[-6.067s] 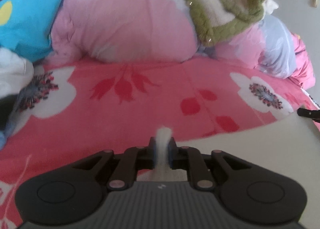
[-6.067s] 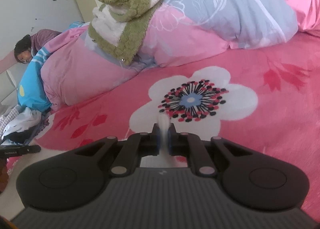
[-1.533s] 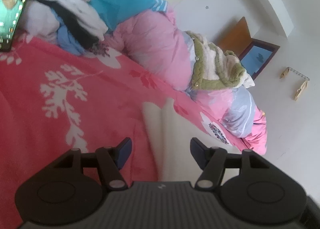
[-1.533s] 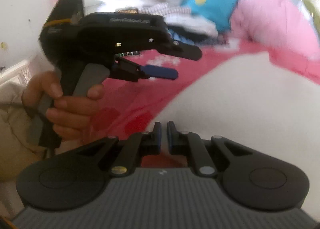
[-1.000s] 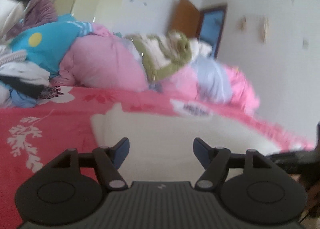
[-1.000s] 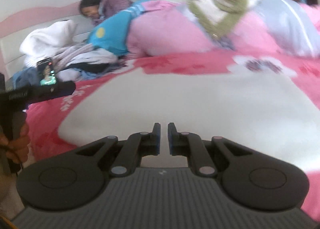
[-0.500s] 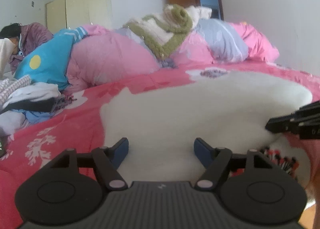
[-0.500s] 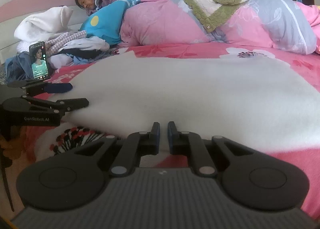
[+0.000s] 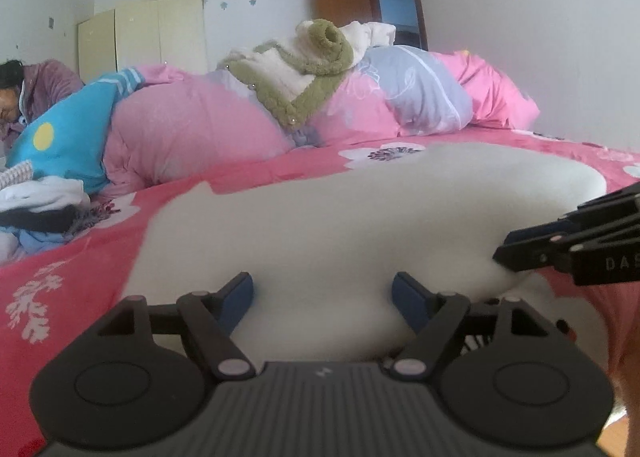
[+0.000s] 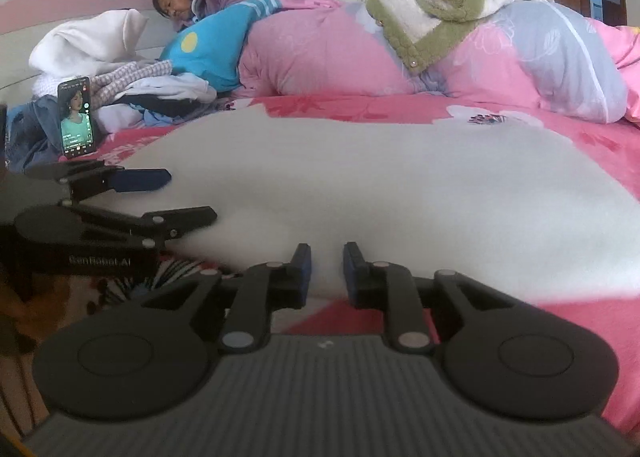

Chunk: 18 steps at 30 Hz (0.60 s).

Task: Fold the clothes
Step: 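Open the right gripper above the cream sweater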

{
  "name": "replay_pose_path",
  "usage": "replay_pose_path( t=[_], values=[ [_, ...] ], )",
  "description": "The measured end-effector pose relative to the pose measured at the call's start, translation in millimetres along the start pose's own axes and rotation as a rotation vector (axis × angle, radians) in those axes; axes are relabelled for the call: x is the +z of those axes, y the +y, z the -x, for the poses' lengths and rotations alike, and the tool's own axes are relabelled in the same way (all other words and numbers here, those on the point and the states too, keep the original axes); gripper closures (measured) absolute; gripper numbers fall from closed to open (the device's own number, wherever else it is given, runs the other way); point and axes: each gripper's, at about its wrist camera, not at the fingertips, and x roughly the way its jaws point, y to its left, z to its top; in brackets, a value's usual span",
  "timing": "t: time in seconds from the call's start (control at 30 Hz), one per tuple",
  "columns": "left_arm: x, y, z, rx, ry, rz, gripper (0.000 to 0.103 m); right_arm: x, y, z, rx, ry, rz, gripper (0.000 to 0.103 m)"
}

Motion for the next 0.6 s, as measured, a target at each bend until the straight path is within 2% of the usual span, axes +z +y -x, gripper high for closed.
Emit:
replay_pose_path(
  t=[0.17, 0.23, 0.27, 0.3, 0.37, 0.47, 0.6],
  values=[
    [-6.8, -0.4, 0.1, 0.005, -0.019, 0.007, 0.024, 23.5, 0.2, 11.1, -0.033, -0.011, -0.016, 0.081],
    [-6.9, -0.3, -0.1, 0.004, -0.021, 0.01, 0.024, 32.2, 0.3, 20.9, -0.059, -0.071, 0.0, 0.077],
    [-7.1, -0.3, 0.1, 0.004, -0.021, 0.01, 0.024, 34.8, -0.1, 24.6, -0.076, -0.099, 0.011, 0.072],
    [-7.3, -0.3, 0.3, 0.004, -0.022, 0.01, 0.024, 35.6, -1.5, 24.9, -0.099, -0.113, 0.017, 0.059],
    [-7.7, -0.3, 0.7, 0.003, -0.023, 0.01, 0.023, 29.4, -9.8, 10.5, -0.136, -0.052, 0.004, 0.042],
    [-5.9, 0.8, 1.4, 0.004, -0.019, 0.011, 0.023, 5.6, -19.0, -8.1, -0.141, -0.018, -0.008, 0.039],
    [5.3, 4.4, 7.9, 0.013, -0.024, 0.042, 0.023, 9.0, -20.6, -10.4, -0.139, 0.004, -0.015, 0.038]
  ],
)
